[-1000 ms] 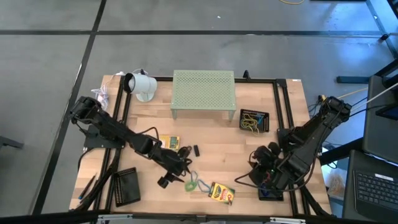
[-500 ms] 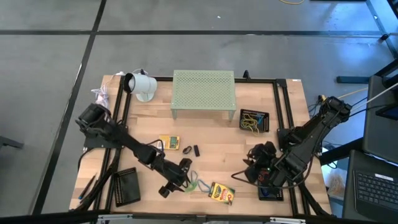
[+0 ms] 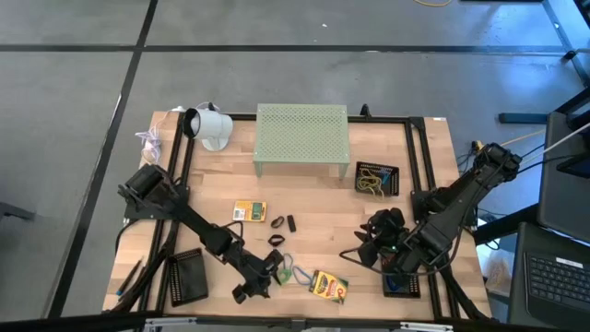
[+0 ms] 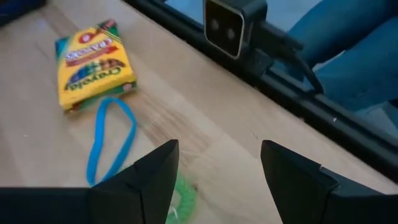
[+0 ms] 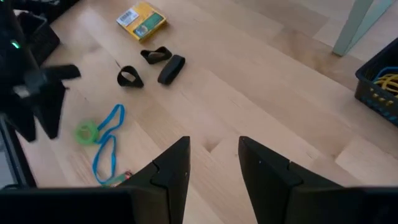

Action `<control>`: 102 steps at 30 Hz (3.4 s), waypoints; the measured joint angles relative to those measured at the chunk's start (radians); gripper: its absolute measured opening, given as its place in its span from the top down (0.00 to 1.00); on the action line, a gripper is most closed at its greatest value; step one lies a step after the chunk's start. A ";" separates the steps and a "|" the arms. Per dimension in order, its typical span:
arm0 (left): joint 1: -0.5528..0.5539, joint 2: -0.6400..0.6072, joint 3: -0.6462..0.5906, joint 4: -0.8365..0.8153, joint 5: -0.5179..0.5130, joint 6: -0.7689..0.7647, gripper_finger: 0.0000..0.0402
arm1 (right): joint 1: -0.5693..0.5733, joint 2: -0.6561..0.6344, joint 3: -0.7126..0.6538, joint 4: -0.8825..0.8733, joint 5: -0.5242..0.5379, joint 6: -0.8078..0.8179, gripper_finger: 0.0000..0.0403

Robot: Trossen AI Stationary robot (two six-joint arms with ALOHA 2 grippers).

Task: Pick & Place Office Desk Supplies
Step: Put the green spring keychain into the bottom right black bin

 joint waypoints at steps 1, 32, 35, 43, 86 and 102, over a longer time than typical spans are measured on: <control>0.000 0.013 0.000 0.010 0.000 0.001 0.44 | -0.003 0.000 0.000 0.006 0.000 0.000 0.66; 0.070 0.105 0.001 0.036 -0.074 -0.102 0.67 | -0.008 0.000 0.000 0.038 0.000 -0.001 0.66; 0.070 0.106 0.001 0.036 -0.095 -0.102 0.76 | -0.008 0.000 0.000 0.038 0.000 -0.002 0.66; 0.072 0.083 -0.002 0.019 -0.107 -0.101 0.96 | -0.008 0.000 0.000 0.038 0.000 -0.002 0.66; 0.064 -0.148 -0.001 0.534 -0.374 0.185 0.93 | -0.032 0.113 0.001 0.679 0.135 -1.017 0.66; 0.064 -0.148 -0.001 0.530 -0.309 0.160 0.93 | -0.138 0.130 0.001 0.912 -0.041 -1.180 0.42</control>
